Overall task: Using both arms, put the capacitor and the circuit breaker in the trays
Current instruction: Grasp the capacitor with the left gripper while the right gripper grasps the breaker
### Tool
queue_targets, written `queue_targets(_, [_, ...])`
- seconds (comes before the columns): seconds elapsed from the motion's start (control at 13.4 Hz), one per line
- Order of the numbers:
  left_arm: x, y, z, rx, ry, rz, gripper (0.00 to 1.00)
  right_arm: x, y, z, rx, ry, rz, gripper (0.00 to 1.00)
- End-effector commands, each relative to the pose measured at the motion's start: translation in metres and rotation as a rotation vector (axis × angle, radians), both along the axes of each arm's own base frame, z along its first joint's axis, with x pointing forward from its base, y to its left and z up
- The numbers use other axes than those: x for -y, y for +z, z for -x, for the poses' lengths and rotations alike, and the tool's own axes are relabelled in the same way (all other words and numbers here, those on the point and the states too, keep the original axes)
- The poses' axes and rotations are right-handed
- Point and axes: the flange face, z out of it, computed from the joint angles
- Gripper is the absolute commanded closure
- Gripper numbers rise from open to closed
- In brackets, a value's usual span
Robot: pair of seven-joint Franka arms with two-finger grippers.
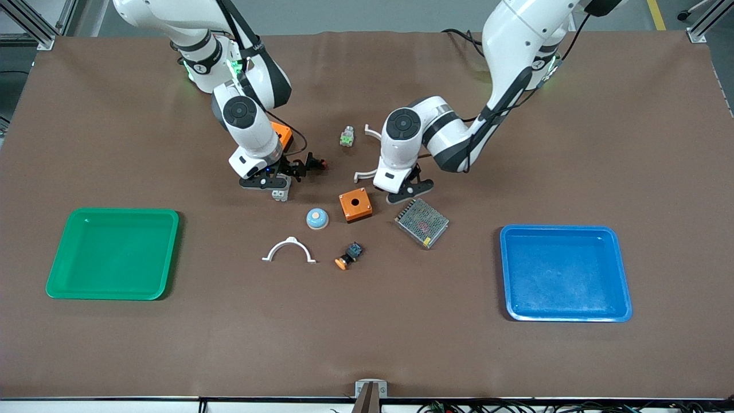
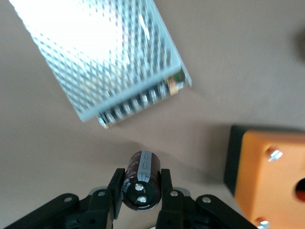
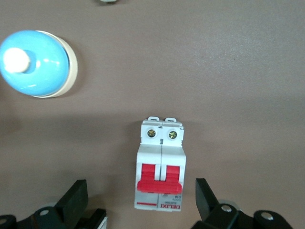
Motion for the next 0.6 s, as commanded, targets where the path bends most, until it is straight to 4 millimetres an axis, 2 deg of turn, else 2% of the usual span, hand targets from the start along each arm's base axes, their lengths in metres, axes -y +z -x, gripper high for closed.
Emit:
queue_targets(0.0, [-0.042, 0.075, -0.032, 0.074, -0.017, -0.046, 1.00, 0.003, -0.011, -0.001, 0.000, -0.006, 0.023, 0.00])
queue_targets(0.07, [-0.059, 0.095, -0.045, 0.096, -0.029, -0.044, 1.00, 0.003, -0.012, -0.001, -0.001, -0.007, 0.024, 0.03])
queue_targets(0.22, [-0.100, 0.116, -0.072, 0.112, -0.039, -0.053, 1.00, 0.004, -0.011, -0.002, 0.001, -0.006, 0.024, 0.27])
queue_targets(0.37, [-0.151, 0.119, -0.106, 0.114, -0.071, -0.060, 1.00, 0.004, -0.009, -0.005, 0.005, -0.013, 0.020, 0.47])
queue_targets(0.52, [-0.217, 0.113, -0.141, 0.098, -0.126, -0.067, 1.00, 0.006, -0.008, -0.007, 0.005, -0.016, 0.020, 0.82])
